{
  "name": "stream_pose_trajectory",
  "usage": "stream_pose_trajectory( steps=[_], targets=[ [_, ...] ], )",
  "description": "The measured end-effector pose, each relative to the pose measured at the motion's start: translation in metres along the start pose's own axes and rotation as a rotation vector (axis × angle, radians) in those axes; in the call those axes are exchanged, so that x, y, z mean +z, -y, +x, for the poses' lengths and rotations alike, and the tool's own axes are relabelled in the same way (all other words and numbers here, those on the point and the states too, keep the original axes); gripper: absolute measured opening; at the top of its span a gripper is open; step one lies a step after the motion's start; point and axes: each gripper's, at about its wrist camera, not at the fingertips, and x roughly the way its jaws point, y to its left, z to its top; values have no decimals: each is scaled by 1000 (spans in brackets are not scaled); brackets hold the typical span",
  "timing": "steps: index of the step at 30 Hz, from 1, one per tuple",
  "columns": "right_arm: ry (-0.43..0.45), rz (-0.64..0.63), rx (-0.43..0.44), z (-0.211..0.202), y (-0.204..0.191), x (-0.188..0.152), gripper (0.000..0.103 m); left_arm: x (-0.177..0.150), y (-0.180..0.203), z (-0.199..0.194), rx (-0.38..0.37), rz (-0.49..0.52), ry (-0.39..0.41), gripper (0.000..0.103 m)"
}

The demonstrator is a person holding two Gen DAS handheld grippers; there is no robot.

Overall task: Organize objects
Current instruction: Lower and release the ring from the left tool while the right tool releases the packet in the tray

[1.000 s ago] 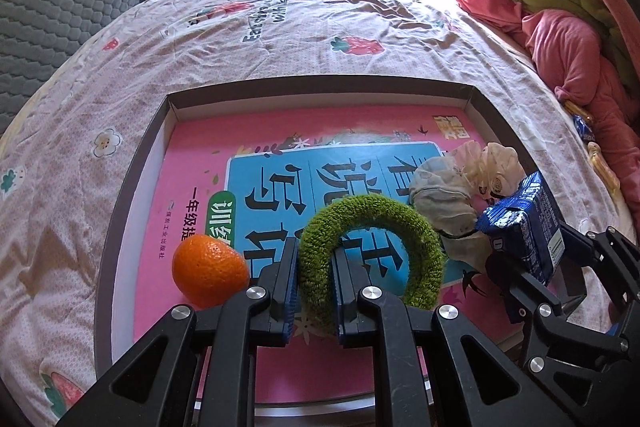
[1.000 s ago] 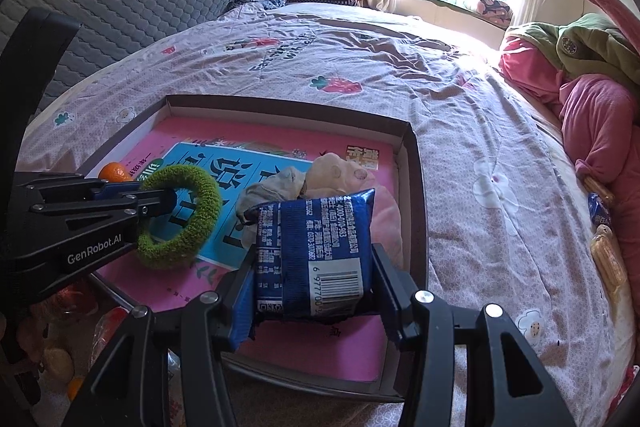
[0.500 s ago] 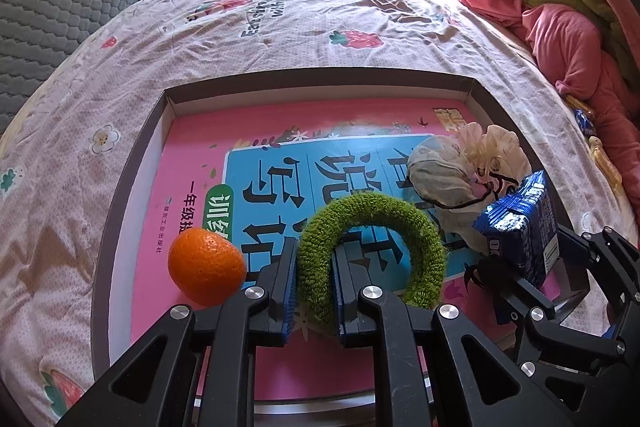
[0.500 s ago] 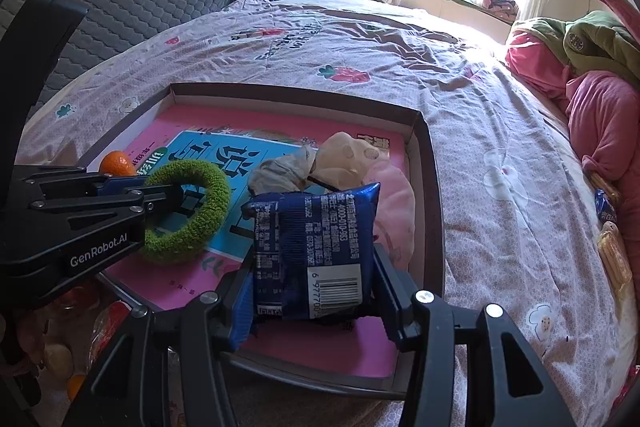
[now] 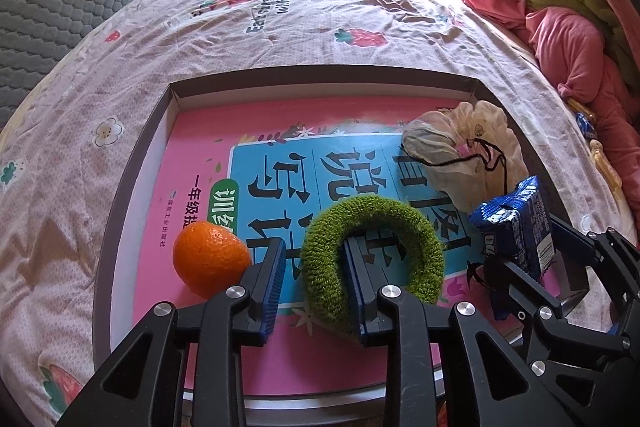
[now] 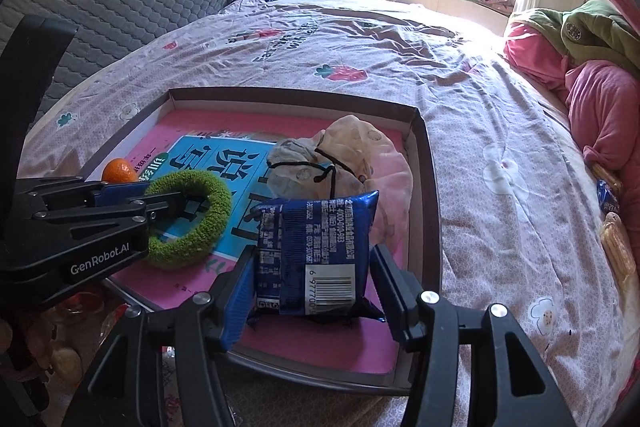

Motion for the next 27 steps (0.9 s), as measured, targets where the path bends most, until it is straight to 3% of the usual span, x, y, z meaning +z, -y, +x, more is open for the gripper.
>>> stream_pose_trajectory(
  steps=[6, 11, 27],
  targets=[
    [4, 1, -7, -2, 0, 1, 61, -1, 0, 0, -9, -3, -5, 36],
    [7, 0, -12, -4, 0, 2, 63, -1, 0, -4, -5, -8, 7, 51],
    [40, -7, -26, -14, 1, 5, 67, 4, -5, -26, -24, -40, 47, 55]
  ],
)
